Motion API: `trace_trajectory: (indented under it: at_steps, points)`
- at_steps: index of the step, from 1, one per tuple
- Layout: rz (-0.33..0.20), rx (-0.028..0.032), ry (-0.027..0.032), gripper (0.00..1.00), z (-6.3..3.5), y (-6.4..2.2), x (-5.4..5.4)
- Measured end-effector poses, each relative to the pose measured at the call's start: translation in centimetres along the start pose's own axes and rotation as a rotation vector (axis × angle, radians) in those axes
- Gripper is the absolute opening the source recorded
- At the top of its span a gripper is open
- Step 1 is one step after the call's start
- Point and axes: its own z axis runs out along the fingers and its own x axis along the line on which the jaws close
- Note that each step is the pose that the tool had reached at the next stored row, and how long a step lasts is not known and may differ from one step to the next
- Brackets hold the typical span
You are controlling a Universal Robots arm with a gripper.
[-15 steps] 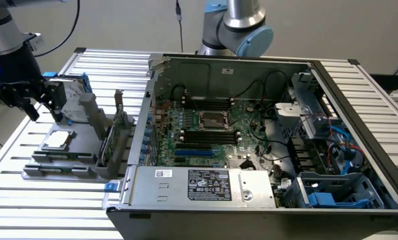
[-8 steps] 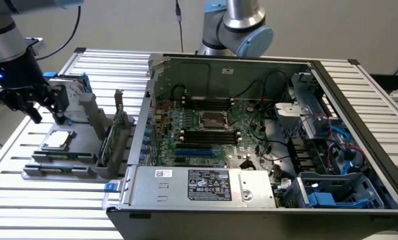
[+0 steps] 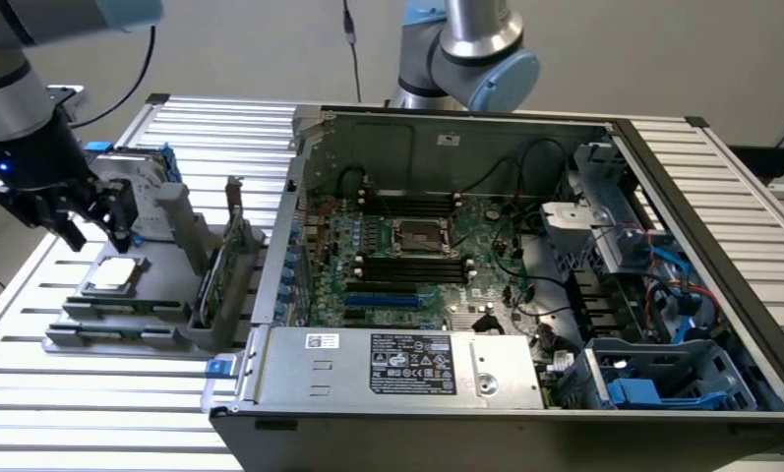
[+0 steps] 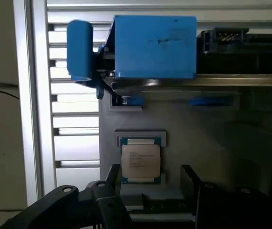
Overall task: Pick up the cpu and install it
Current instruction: 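Pick up the cpu and move it towards the insertion slot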
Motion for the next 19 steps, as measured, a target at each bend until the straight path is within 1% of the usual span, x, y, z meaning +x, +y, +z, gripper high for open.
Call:
trace_trajectory:
  at_steps: [2, 5, 7, 11, 12, 17, 19]
  points:
    - [0.0, -0.0042, 0.0001, 0.62, 0.36, -0.45, 0.0]
    - [-0.001, -0.0144, 0.0005, 0.62, 0.85, -0.96, 0.0]
    - [-0.001, -0.0232, 0.0007, 0.62, 1.12, -1.17, 0.0]
    - [0.0, -0.0462, 0.0013, 0.62, 1.63, -1.25, 0.0]
    - [0.0, -0.0505, 0.0013, 0.62, 1.77, -1.27, 0.0]
    - [0.0, -0.0664, 0.0017, 0.62, 2.54, -1.48, 0.0]
    - [0.0, -0.0738, 0.0021, 0.62, 2.74, -1.49, 0.1]
